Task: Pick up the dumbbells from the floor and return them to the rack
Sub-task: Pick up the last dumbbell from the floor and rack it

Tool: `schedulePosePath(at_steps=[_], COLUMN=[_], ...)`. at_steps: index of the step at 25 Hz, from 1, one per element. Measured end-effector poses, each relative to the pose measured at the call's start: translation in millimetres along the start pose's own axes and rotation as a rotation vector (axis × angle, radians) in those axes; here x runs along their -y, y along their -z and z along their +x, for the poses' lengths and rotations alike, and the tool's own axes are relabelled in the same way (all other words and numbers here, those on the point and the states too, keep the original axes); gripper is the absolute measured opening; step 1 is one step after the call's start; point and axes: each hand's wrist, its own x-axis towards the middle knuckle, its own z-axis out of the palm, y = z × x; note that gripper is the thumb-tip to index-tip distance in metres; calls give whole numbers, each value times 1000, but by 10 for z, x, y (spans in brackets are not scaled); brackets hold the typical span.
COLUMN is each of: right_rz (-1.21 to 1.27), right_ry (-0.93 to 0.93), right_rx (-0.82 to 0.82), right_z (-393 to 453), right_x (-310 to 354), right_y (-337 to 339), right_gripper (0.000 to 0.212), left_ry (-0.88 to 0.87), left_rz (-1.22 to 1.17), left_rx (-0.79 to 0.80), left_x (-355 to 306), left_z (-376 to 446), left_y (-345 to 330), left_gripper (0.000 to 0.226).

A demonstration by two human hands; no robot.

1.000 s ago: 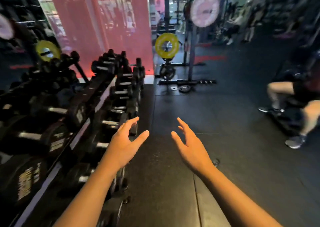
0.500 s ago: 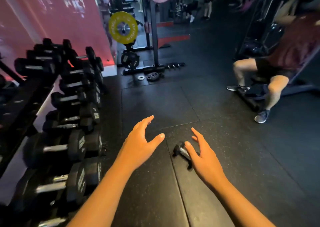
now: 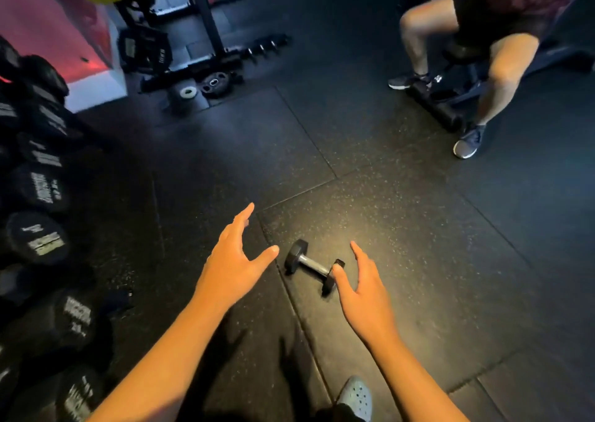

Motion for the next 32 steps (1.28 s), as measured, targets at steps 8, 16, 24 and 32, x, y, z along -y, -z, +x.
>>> schedulePosePath(at_steps=[8,16,24,32], right_rz=[-50,-79,-61,108], right_ry=[-198,-371,-523,-710], right_rx=[-62,-119,-272,-491], right_z=[1315,2160,2608,2736], right_x=[-1573,-3074,-3789,-3964], right_y=[-1107,-2582,-3388,-3525], right_gripper=[65,66,83,45], left_ry=[115,63,148,279], left_rz=[113,282,394,337], left_rx=[94,178,181,116], left_x=[1357,2808,3411,3733], left_z=[1762,2857,3484,3661], left_y=[-1598,-3083,-4067,-4143], left_gripper=[92,92,95,62])
